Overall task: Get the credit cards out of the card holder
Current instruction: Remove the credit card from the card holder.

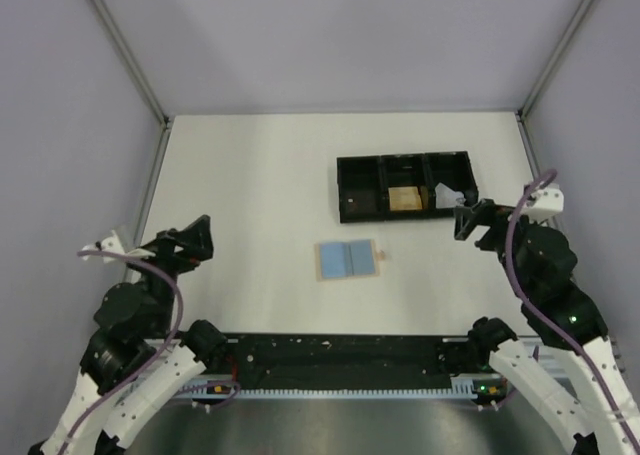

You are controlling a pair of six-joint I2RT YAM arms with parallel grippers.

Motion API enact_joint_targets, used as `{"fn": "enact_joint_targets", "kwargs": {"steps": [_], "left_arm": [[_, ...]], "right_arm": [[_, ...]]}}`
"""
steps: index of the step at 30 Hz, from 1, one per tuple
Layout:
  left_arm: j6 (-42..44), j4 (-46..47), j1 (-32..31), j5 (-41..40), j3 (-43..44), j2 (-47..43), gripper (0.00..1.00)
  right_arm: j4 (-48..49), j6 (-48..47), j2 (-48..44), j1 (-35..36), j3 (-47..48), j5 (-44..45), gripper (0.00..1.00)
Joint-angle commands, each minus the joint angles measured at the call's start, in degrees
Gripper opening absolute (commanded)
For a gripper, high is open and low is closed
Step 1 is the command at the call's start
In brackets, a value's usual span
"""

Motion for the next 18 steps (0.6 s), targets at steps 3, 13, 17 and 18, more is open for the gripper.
{"fn": "enact_joint_targets", "kwargs": {"steps": [3,13,17,18], "left_arm": [[7.88,-1.29,0.29,-9.78,0.05,-10.48,0.99],[9.30,0.21,0.29,-10.41,-4.08,-14.89,0.99],[9.21,-0.93,0.29,-10.76,-4.53,-15.06,0.99],[9.12,-1.28,0.29,-11.11,-4.44,-15.24,0.99]], "right_arm": [[-6.42,-5.19,-4.98,-0.41,5.09,9.95,0.92],[-0.83,3.65,2.90,-0.41,-1.12,-23.55,0.94],[14.28,15.61,7.48,1.78,-13.16,-32.58,0.88],[17.98,17.37,9.06,3.36,-15.71,-32.33,0.88]]}}
